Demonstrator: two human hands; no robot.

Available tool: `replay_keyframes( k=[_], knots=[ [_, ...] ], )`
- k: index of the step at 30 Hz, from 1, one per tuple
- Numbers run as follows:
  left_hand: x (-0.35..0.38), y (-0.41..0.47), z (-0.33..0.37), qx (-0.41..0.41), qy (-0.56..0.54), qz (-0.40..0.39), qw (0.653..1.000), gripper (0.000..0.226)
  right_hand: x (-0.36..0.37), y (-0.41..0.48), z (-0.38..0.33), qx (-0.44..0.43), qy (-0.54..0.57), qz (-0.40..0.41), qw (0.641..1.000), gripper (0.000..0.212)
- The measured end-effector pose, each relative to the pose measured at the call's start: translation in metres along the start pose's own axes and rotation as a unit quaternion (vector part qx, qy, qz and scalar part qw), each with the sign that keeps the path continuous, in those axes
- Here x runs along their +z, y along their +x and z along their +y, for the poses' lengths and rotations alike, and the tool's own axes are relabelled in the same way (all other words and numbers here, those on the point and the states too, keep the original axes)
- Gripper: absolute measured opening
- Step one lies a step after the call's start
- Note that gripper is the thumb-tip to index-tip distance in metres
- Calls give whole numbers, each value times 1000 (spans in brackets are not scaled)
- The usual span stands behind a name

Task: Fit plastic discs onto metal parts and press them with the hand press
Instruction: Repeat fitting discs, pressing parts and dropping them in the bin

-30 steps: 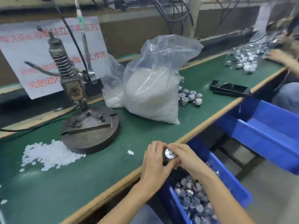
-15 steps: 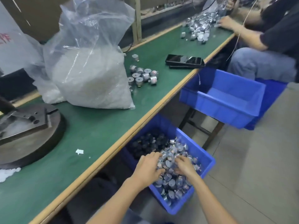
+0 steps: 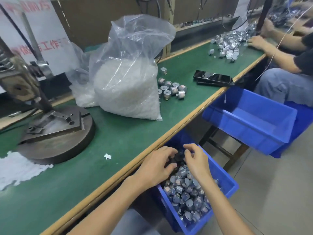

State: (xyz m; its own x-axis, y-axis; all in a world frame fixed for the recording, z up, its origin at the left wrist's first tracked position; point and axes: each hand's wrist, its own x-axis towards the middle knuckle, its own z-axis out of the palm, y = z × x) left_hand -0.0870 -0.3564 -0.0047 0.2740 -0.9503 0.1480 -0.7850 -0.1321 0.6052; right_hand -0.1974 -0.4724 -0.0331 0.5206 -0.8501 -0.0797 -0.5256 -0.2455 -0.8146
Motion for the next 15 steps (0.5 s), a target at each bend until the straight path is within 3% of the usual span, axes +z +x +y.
replay_keyframes(
  k=[4, 8, 15],
  knots=[
    [-67, -24, -9, -27, 1, 89, 996, 34, 18, -3, -73, -119, 43, 3, 992, 19],
    [-150, -69, -27, -54, 77, 164, 982, 36, 61, -15, -154, -239, 80, -60, 966, 20],
    [-277, -185, -50, -197, 230, 283, 910, 30, 161, -82, -295, -450, 100, -219, 860, 19]
  ],
)
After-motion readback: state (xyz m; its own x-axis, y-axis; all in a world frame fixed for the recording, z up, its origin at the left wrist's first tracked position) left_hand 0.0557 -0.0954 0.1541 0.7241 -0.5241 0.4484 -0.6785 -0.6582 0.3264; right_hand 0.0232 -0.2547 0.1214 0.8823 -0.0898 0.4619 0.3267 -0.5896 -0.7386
